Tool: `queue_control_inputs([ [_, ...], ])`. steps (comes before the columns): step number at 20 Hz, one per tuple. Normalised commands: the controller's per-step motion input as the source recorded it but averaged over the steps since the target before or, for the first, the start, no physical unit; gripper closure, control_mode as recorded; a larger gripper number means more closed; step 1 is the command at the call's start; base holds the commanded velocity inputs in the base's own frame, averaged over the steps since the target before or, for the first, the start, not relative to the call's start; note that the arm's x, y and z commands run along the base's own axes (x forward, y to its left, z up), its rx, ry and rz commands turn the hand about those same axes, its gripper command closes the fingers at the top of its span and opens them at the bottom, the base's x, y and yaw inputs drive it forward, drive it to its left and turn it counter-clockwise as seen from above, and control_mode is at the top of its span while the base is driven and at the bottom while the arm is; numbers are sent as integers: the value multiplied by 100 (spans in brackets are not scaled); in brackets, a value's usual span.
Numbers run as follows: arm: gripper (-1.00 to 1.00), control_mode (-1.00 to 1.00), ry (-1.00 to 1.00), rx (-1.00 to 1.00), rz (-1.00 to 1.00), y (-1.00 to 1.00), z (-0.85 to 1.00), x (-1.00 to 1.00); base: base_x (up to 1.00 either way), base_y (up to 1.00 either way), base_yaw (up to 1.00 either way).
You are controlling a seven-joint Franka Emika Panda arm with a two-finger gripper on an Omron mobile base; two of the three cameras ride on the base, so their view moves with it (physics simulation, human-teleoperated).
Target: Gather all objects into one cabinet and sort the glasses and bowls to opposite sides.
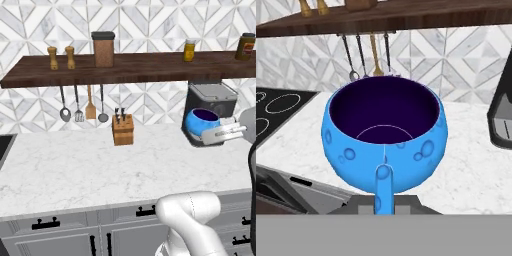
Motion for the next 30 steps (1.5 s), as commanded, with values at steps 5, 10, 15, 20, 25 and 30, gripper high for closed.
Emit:
queue_control_inputs([
  [5,100,100,0,0,0,0,0,0,-24,72,37],
  [10,100,100,0,0,0,0,0,0,-36,95,74],
  [15,100,100,0,0,0,0,0,0,-57,72,85],
  [20,100,100,0,0,0,0,0,0,-53,61,85],
  [25,100,100,0,0,0,0,0,0,-5,60,70],
  [30,100,100,0,0,0,0,0,0,75,64,47],
])
